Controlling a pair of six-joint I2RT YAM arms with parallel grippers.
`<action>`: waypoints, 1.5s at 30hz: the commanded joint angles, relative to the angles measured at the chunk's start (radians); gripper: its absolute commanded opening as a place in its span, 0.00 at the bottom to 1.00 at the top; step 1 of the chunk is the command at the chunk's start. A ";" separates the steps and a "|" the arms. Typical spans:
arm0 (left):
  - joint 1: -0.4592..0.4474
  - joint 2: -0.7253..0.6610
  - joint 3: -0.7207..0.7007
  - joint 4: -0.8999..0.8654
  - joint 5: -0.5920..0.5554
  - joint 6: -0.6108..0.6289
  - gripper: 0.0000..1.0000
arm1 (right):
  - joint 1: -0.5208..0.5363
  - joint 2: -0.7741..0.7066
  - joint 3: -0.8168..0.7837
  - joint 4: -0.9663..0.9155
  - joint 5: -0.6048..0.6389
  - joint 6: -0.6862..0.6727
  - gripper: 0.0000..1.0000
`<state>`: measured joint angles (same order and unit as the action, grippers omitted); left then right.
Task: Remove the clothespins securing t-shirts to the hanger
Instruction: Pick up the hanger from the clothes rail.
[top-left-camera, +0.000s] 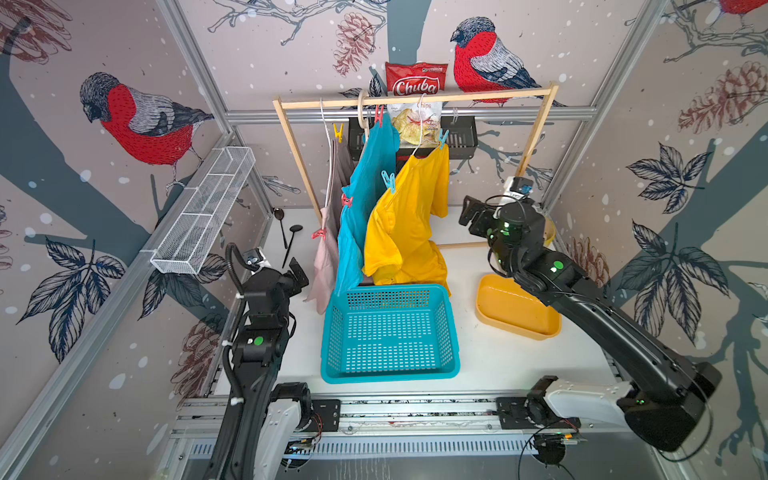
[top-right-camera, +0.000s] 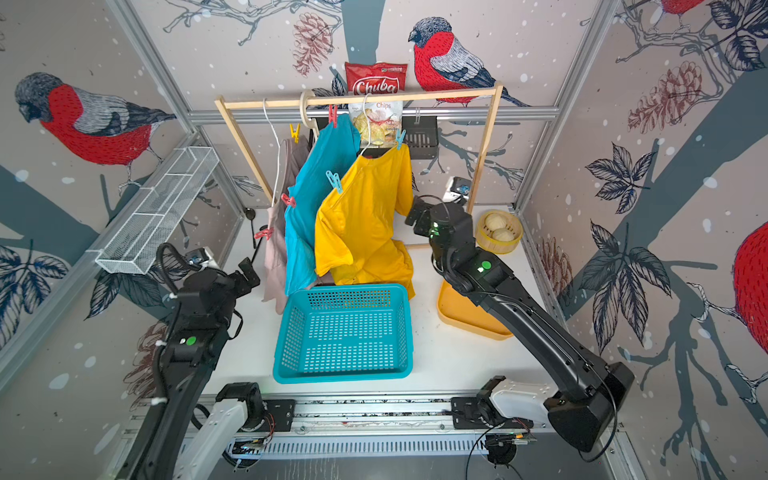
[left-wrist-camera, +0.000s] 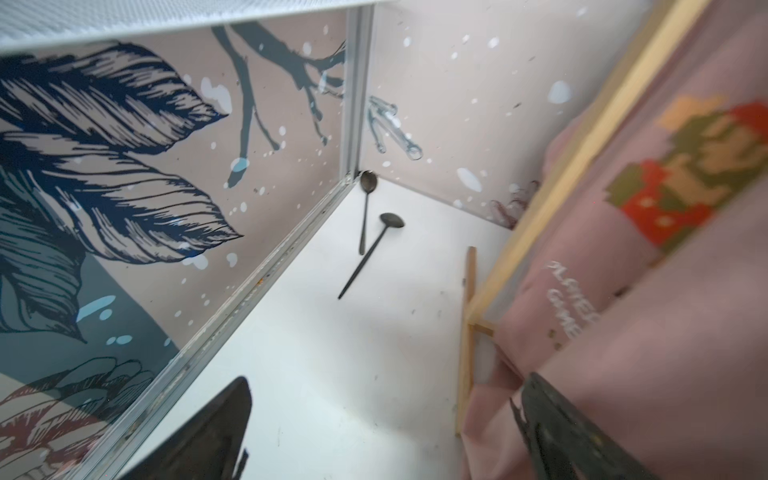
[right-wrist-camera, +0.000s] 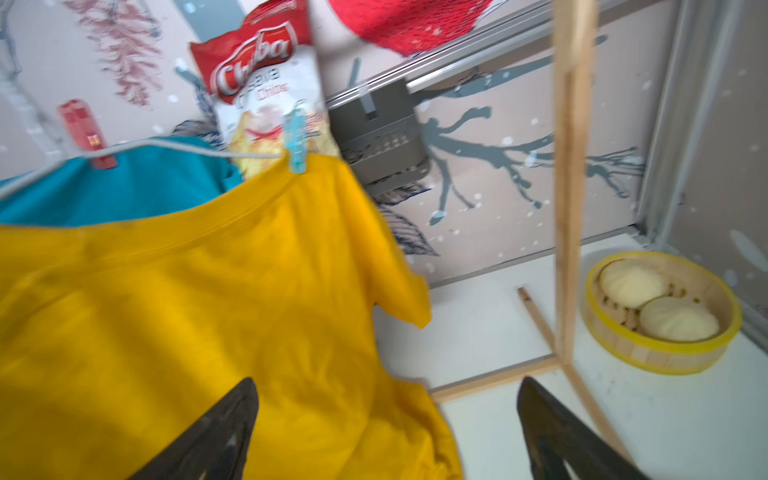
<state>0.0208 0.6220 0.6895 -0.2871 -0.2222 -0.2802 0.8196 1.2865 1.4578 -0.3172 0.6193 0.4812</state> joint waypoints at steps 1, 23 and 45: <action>-0.020 -0.018 0.039 -0.138 0.212 0.028 0.95 | 0.187 0.097 0.168 -0.185 0.172 0.073 0.97; -0.113 -0.079 -0.005 -0.116 0.329 -0.035 0.88 | 0.320 0.627 0.833 -0.330 0.218 0.083 0.98; -0.122 -0.041 0.042 -0.099 0.437 -0.050 0.53 | 0.265 0.433 0.627 -0.324 0.349 -0.074 0.11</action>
<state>-0.1009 0.5823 0.7212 -0.3992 0.2096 -0.3141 1.0882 1.7630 2.1223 -0.7071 0.9028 0.4526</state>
